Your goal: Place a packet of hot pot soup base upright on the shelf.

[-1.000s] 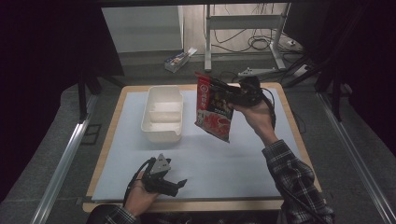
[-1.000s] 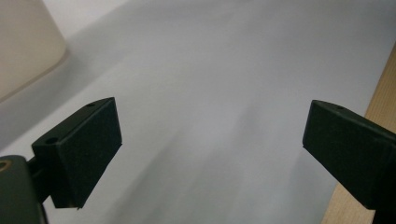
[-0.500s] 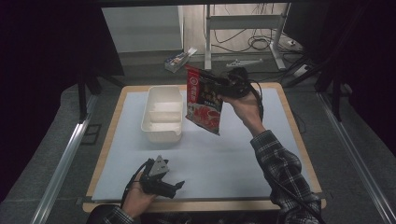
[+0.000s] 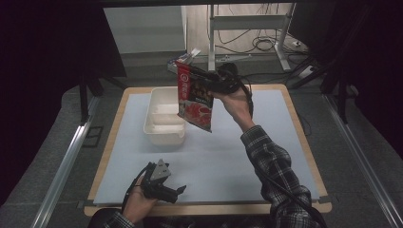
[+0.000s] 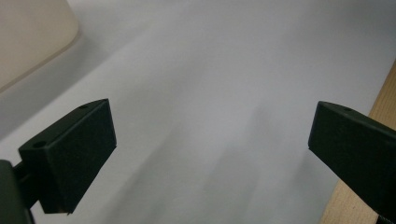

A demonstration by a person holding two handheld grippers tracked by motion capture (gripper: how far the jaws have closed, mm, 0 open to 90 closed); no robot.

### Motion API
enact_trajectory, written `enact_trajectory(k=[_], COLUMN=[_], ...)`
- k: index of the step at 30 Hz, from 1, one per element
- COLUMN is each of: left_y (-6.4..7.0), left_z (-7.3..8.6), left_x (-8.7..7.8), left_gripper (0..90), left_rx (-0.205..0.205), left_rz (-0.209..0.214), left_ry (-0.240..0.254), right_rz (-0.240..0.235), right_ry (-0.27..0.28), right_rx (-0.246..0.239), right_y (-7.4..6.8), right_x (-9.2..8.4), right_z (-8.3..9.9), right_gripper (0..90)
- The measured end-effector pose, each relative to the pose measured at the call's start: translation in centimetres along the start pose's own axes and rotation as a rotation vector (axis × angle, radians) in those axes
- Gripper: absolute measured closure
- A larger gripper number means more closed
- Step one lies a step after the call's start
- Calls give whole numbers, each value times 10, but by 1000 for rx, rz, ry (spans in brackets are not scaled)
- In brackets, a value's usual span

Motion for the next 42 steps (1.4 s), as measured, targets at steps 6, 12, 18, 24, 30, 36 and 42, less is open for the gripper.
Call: enact_trajectory(k=[6,12,18,24,30,36,42], left_y=[0,-1,-1,0,1,2,3], left_z=[1,3,4,5,6,6,6], left_x=[-1,-3,-4,-4,-4,-3,-2], left_gripper=[0,0,0,0,0,0,0], left_rx=[-3,-10,-12,-11,-11,-8,-4], left_rz=[-3,-7,-6,-2,4,8,11], left_ry=[-3,1,-1,-3,-8,-14,-19], right_rz=[-17,-33,-40,-43,-39,-34,-29], right_ry=[1,0,-1,-9,-20,-30,-34], right_rx=[-6,-10,-7,-12,-15,-22,-25], right_y=[-15,-31,-46,-58,-69,-73,-71], right_x=[20,41,62,81,95,104,107], right_z=[-5,-8,-8,-2,9,20,29], right_gripper=[723,723,724,723,721,719,719])
Point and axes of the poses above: each handheld gripper's, and its own axes: x roughly forward along the jaws, z roughly out of its underside, y roughly to its right, the point moved 8 cm from there along x, roughly forward along the jaws, and after that the axes turned 11 degrees about z, right-handed, at the moved point
